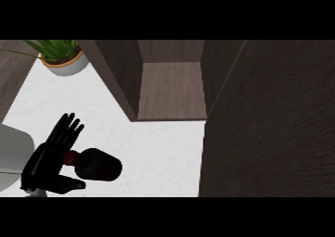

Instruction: Pick up the wine, place it into the cabinet and close the cabinet

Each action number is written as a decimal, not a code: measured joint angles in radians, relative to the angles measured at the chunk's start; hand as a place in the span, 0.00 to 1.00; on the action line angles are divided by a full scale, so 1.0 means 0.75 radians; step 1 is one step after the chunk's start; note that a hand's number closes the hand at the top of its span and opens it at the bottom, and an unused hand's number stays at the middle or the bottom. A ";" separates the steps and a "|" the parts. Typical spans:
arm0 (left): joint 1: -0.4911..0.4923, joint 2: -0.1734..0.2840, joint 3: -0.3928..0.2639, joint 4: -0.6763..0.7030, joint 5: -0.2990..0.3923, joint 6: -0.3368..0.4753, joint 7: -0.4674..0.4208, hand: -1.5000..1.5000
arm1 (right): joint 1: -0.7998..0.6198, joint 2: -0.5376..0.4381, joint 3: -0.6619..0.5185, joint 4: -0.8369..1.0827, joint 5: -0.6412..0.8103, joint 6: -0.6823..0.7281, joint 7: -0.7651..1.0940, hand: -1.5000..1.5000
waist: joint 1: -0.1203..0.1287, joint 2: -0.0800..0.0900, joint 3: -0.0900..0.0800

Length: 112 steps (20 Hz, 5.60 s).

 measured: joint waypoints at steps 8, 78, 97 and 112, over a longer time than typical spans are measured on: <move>-0.070 0.022 -0.014 0.324 -0.025 -0.144 -0.178 0.00 | -0.023 0.000 -0.043 0.010 -0.010 0.024 0.004 0.00 | 0.004 0.001 0.000; -0.397 -0.092 -0.503 0.263 -0.471 0.957 -0.176 1.00 | 0.048 0.028 -0.124 0.026 -0.049 0.122 -0.010 0.00 | 0.012 -0.007 0.004; -0.486 0.020 -0.627 0.296 -0.453 1.355 0.057 1.00 | 0.060 0.038 -0.110 0.049 -0.071 0.179 -0.066 0.00 | -0.023 -0.016 0.013; -0.489 0.032 -0.639 0.321 -0.592 1.548 0.127 1.00 | 0.035 0.032 -0.100 0.063 -0.090 0.222 -0.091 0.00 | -0.077 -0.020 0.024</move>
